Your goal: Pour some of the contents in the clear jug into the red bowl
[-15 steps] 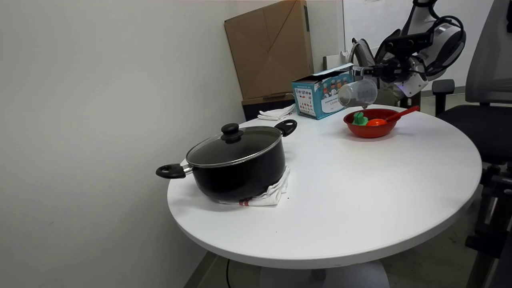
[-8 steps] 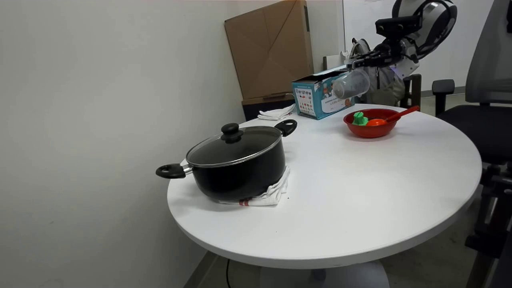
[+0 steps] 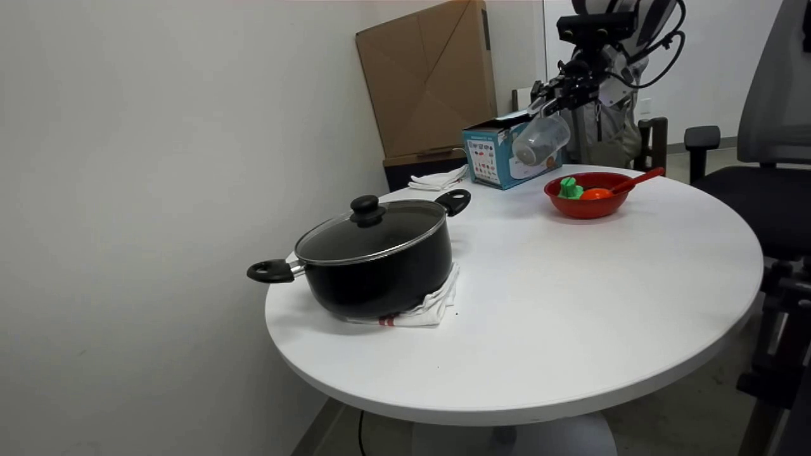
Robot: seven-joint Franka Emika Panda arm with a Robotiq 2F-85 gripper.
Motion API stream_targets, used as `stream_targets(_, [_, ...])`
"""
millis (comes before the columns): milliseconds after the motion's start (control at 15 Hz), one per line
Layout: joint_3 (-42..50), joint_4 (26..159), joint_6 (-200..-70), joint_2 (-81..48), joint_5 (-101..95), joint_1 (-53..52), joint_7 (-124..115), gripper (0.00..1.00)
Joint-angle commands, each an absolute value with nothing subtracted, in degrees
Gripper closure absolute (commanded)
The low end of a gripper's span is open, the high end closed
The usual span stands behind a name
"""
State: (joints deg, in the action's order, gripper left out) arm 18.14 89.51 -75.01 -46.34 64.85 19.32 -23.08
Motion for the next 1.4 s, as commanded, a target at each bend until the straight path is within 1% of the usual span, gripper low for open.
stream_targets(0, [18.2,97.2,-83.4,-38.0,58.0,12.6,-20.2,0.88])
stream_targets(400, [15.3,108.2,-99.8,-26.5,45.5,2.6,-21.0,0.88])
stream_targets(600, [12.9,114.4,-109.5,-22.5,38.3,-0.8,-21.4,0.88])
stream_targets(1067, [7.4,130.7,-136.3,-19.6,21.9,-4.9,-22.2,0.88])
stream_targets(1333, [7.1,139.9,-153.0,-20.5,11.9,-8.1,-25.1,0.88])
